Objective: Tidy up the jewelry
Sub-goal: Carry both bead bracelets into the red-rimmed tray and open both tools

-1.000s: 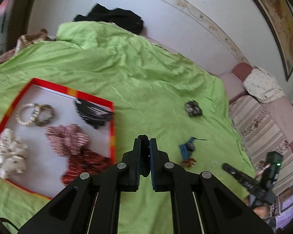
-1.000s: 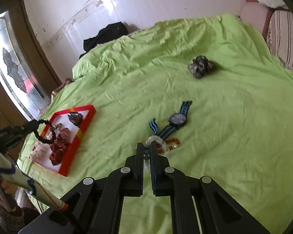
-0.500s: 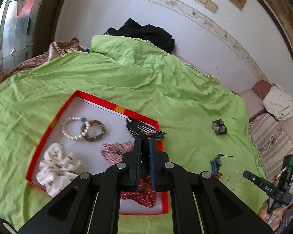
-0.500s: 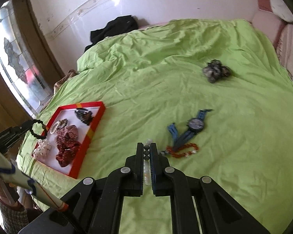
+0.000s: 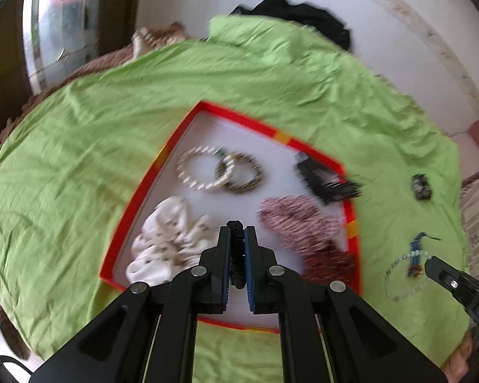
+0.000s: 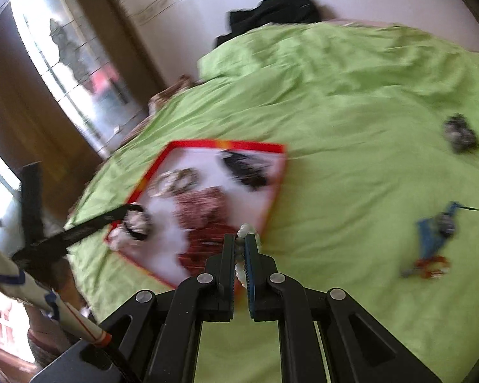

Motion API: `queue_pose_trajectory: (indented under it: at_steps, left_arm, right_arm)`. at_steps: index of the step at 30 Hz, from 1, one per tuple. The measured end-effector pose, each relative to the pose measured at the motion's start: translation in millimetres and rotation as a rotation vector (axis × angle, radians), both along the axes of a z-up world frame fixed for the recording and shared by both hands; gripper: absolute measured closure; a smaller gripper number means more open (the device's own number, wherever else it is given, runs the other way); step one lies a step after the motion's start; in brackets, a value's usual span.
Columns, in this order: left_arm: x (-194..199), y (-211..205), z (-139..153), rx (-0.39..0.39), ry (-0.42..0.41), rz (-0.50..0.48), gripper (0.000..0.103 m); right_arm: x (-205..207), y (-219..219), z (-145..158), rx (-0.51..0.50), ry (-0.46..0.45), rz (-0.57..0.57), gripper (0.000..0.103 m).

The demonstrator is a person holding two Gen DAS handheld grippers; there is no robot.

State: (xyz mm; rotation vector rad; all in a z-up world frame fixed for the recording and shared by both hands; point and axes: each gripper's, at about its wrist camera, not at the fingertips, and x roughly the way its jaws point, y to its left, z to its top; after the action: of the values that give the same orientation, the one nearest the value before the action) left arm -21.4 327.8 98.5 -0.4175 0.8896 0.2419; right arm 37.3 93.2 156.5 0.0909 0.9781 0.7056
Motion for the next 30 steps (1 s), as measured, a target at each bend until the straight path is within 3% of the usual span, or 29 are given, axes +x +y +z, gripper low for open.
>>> queue_pose_trajectory:
  at_steps: [7, 10, 14, 20, 24, 26, 29, 30]
  left_arm:
    - [4, 23, -23, -0.050, 0.055, 0.058, 0.095]
    - [1, 25, -23, -0.046, 0.049, 0.064, 0.095]
    - [2, 21, -22, -0.076, 0.034, 0.021, 0.095]
    - [11, 4, -18, -0.166, -0.027, -0.071, 0.095]
    - [15, -1, -24, -0.084, 0.024, -0.028, 0.095]
    - [15, 2, -26, -0.069, 0.043, -0.002, 0.094]
    - [13, 6, -24, -0.085, 0.031, 0.009, 0.092]
    - [12, 7, -23, -0.090, 0.024, 0.008, 0.085]
  right_arm:
    - [-19, 87, -15, 0.070, 0.059, 0.161, 0.096]
    - [-23, 107, -31, 0.039, 0.068, 0.173, 0.096]
    - [-18, 105, -59, -0.031, 0.090, 0.151, 0.096]
    - [-15, 93, -77, -0.089, 0.103, 0.118, 0.095]
    - [-13, 88, -83, -0.112, 0.105, 0.102, 0.094]
    - [-13, 84, -84, -0.107, 0.115, 0.100, 0.091]
    - [-13, 80, -83, -0.094, 0.112, 0.096, 0.072]
    - [-15, 78, -81, -0.089, 0.106, 0.095, 0.065]
